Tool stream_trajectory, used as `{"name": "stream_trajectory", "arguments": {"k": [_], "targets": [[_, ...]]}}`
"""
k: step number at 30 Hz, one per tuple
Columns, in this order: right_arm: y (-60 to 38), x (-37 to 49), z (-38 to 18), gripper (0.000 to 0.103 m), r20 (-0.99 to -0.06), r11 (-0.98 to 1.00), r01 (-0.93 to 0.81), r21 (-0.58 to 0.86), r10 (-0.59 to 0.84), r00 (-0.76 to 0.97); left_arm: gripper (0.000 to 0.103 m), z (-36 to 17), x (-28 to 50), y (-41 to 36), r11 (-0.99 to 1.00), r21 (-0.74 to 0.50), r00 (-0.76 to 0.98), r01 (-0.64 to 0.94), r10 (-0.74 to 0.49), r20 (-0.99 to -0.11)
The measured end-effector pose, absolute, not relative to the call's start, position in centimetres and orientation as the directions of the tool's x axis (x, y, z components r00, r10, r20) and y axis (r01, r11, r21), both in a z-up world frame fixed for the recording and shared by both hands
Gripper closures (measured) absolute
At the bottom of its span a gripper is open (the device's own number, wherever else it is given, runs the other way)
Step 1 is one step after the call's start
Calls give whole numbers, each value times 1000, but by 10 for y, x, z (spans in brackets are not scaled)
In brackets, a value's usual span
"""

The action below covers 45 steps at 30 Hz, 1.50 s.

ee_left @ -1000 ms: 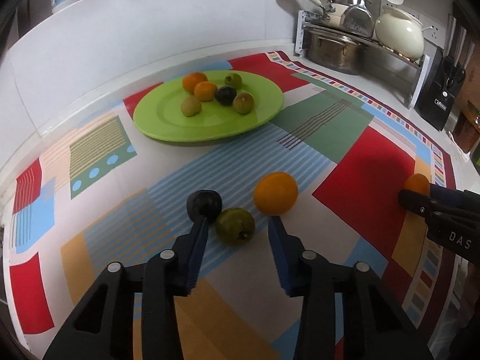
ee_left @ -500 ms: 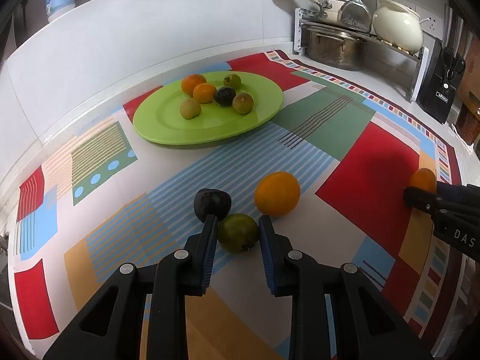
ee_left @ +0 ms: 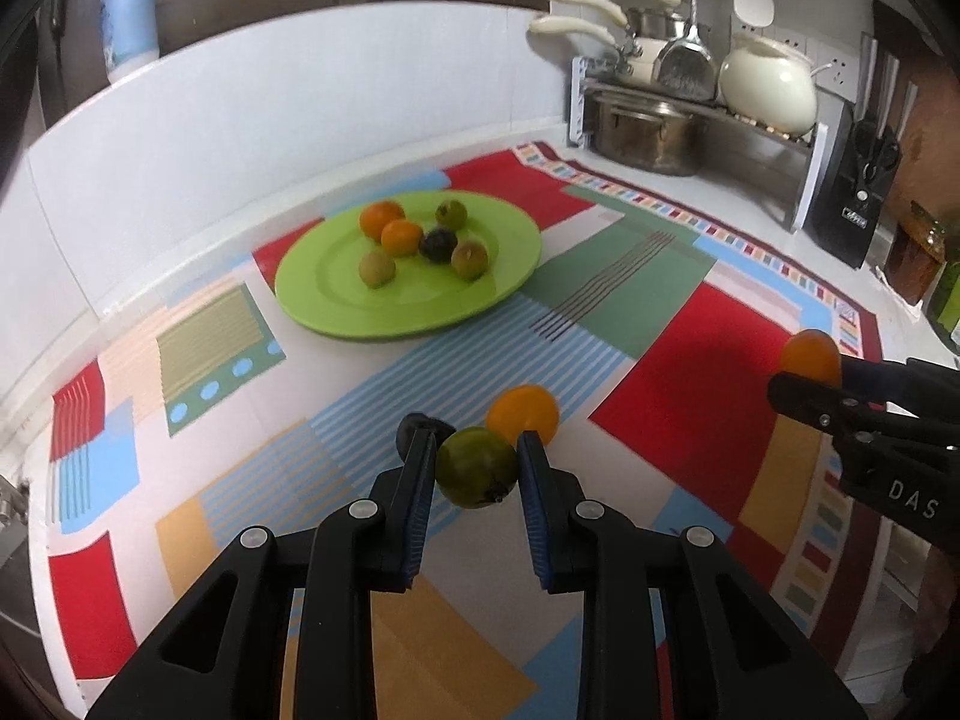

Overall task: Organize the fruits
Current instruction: 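Grasp the green lime with the left gripper while the right gripper grasps an orange, then carry the lime with the left gripper while the right gripper carries the orange over the plate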

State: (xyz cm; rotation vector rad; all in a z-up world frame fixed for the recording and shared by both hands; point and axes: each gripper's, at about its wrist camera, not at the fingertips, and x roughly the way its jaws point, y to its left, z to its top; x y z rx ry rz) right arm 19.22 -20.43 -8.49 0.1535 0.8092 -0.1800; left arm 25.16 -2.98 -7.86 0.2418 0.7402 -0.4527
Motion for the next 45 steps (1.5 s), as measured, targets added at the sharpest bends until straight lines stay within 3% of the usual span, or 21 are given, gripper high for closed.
{"name": "stream_trajectory", "arguments": {"k": [25,45], "targets": [[-180,173,-24,61,-603,999,23,49,11,798,75,-13,206,-18,890,118,779,440,-314,-542],[-170,206,18,61,-499,997,-51,58,73,864,75,22,236,-8,913,135,844,386,-290,-451]]}}
